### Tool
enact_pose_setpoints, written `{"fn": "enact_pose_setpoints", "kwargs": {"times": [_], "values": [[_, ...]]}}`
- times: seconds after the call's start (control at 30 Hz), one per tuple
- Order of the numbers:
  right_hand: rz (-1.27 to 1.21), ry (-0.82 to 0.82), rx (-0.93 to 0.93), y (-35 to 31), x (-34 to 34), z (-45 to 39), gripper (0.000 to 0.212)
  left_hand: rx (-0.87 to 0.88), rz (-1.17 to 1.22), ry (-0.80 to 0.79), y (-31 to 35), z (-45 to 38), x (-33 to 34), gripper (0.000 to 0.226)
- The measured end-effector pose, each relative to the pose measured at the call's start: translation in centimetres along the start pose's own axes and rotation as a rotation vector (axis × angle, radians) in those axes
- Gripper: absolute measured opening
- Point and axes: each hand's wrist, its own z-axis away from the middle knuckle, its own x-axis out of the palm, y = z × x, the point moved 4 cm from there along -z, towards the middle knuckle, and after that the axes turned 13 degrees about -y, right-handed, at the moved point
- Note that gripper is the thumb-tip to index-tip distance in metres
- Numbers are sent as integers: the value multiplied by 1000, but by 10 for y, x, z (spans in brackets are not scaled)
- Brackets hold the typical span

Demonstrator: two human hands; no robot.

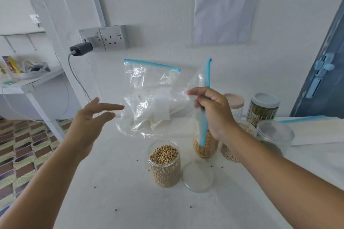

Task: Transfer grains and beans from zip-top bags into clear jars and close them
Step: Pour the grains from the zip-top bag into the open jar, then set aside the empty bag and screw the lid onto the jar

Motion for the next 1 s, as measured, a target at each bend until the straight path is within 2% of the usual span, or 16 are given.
{"fn": "enact_pose_setpoints", "kwargs": {"times": [0.13,0.23,0.33,0.53,0.6,0.67,0.73,0.9,1.0], "values": [[-68,-60,-54,-31,-13,-2,45,194,-56,-287,79,4,45,27],[-106,-81,-55,-50,-26,-3,49,281,22,-444,125,-10,83,15],[-139,-143,-24,-65,-39,-2,52,267,-2,-506,155,-34,114,34],[-106,-333,41,-86,-68,9,48,111,8,-801,171,-57,171,26],[-92,-373,72,-85,-77,14,49,77,49,-849,166,-56,189,19],[-36,-396,89,-83,-88,18,50,55,143,-848,160,-55,204,12],[102,-369,101,-78,-104,22,53,40,209,-777,152,-53,216,8],[638,-140,139,-55,-147,39,46,49,246,-498,135,-56,228,10],[617,7,123,-44,-153,65,45,41,417,-381,133,-59,232,8]]}}
